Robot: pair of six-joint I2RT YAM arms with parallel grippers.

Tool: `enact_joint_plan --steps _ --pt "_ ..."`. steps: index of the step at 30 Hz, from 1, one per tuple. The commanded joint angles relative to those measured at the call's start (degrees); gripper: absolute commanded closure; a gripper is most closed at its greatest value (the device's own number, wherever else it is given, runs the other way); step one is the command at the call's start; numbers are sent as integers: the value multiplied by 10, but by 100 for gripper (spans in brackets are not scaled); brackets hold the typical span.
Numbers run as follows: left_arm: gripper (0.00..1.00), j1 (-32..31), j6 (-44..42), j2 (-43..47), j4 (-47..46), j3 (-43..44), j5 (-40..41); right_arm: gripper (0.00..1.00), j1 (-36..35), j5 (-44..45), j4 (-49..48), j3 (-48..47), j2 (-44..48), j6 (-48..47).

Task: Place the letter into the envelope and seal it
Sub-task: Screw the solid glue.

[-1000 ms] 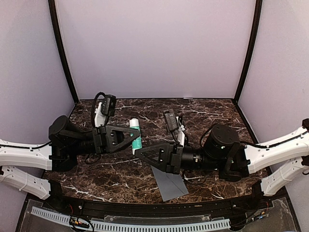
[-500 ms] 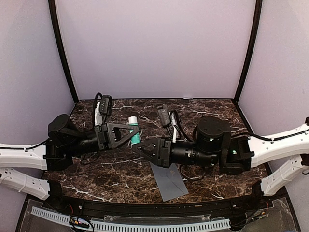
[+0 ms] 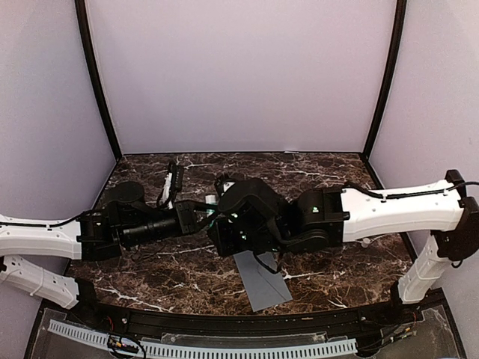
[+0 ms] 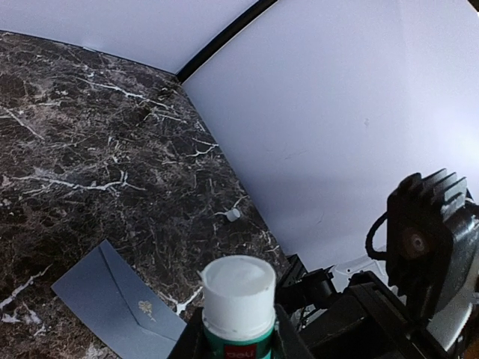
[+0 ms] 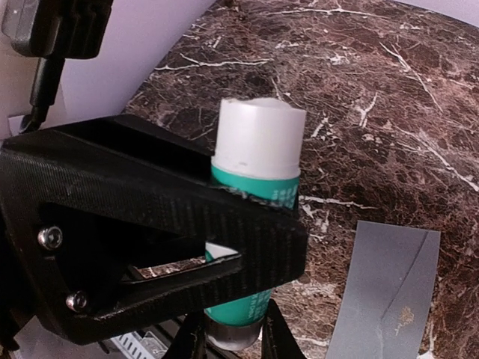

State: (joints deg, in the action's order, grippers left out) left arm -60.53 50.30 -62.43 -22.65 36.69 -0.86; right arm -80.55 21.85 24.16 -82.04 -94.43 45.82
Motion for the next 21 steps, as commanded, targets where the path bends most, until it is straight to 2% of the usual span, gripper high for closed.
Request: enact_joint_plan --steps 1,5,8,10,14,17,21 --pt "100 -20 34 -15 -11 26 -52 100 -12 27 18 -58 -48 -16" --pt "100 -21 45 -20 -18 23 -56 97 -14 22 17 -60 -46 -18" --pt "100 -20 52 -12 -59 11 -68 93 -15 -19 -38 -22 -10 -31" --pt "100 -20 53 -4 -85 3 -79 81 -15 -62 -110 32 34 -35" --pt "100 -20 45 9 -123 -6 -108 45 -12 -149 -268 147 118 -40" --pt "100 -20 39 13 -189 -15 -147 34 -8 -212 -363 221 163 -42" --pt "100 -21 43 8 -287 -18 -220 27 -1 -278 -495 306 209 -25"
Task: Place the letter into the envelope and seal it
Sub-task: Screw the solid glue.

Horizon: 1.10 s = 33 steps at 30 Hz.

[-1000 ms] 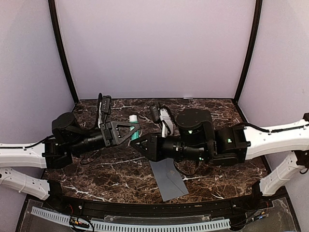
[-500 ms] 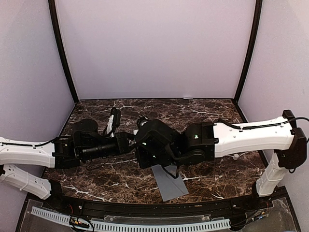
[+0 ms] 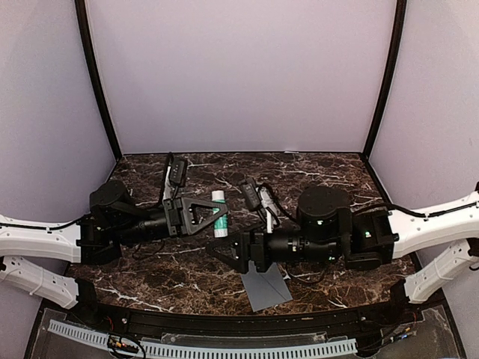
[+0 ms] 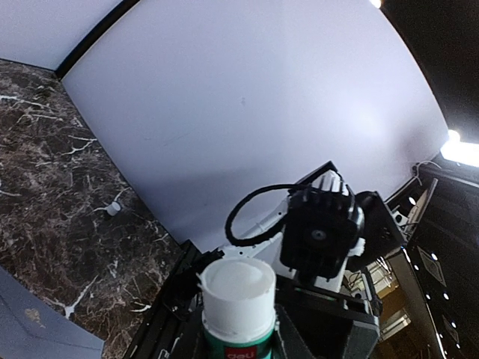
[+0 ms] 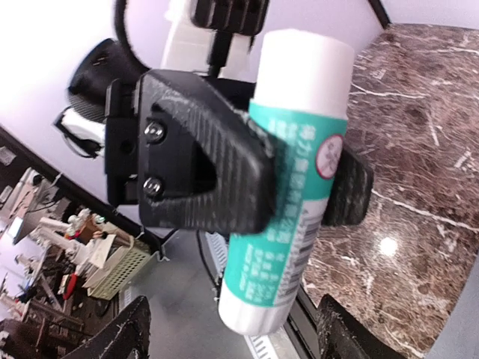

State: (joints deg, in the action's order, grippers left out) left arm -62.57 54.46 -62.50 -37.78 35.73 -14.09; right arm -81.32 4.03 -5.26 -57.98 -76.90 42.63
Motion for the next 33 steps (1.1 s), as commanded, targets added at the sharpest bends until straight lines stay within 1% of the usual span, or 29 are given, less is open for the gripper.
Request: enact_joint_plan --steps 1,5,10,15,24,26,29,33 --pt "100 0 2 6 -147 -5 -110 26 6 -111 -230 80 42 12" --pt "100 0 5 3 -185 0 -151 26 7 -136 -322 117 58 23" --pt "100 0 12 2 -215 1 -168 31 7 -135 -393 135 67 26" --pt "100 0 18 -3 -229 3 -176 34 7 -121 -388 122 56 19" --pt "100 0 26 -15 -247 5 -181 41 7 -143 -392 101 24 24" --pt "100 0 27 -17 -251 6 -182 46 7 -157 -392 93 15 22" --pt "100 0 29 -21 -254 7 -183 57 7 -167 -392 84 6 21" --pt "100 0 30 -23 -256 8 -185 68 7 -168 -397 84 4 21"
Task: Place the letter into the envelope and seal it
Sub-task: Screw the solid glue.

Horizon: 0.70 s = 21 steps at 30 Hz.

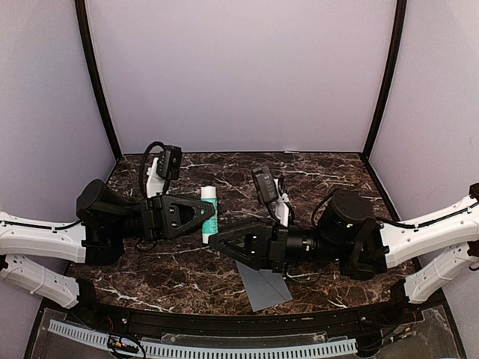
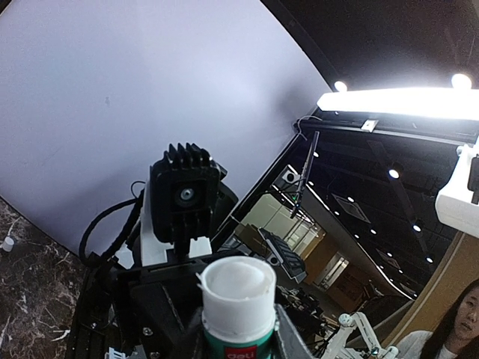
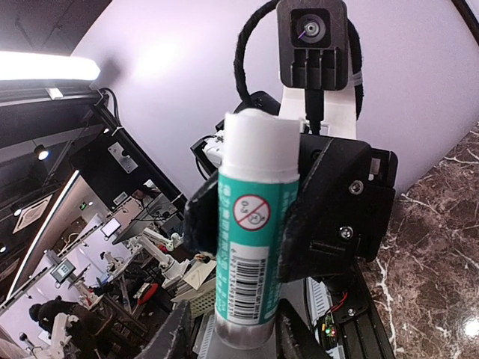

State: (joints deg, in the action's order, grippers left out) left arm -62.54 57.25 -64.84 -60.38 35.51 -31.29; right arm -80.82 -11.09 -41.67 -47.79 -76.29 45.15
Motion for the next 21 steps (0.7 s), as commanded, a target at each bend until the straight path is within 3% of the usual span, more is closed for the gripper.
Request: enact_joint_plan --steps 1,8,12,21 --pt "100 -1 2 -1 -31 10 -13 71 2 -16 -33 -17 -2 -4" --pt "100 -1 4 -8 -34 10 -13 86 2 -8 -27 -13 3 -3" --pt "100 -1 -5 -6 -22 7 -6 89 2 11 -16 -9 15 -6" --pt "100 -1 -66 13 106 10 50 94 2 102 129 -52 16 -20"
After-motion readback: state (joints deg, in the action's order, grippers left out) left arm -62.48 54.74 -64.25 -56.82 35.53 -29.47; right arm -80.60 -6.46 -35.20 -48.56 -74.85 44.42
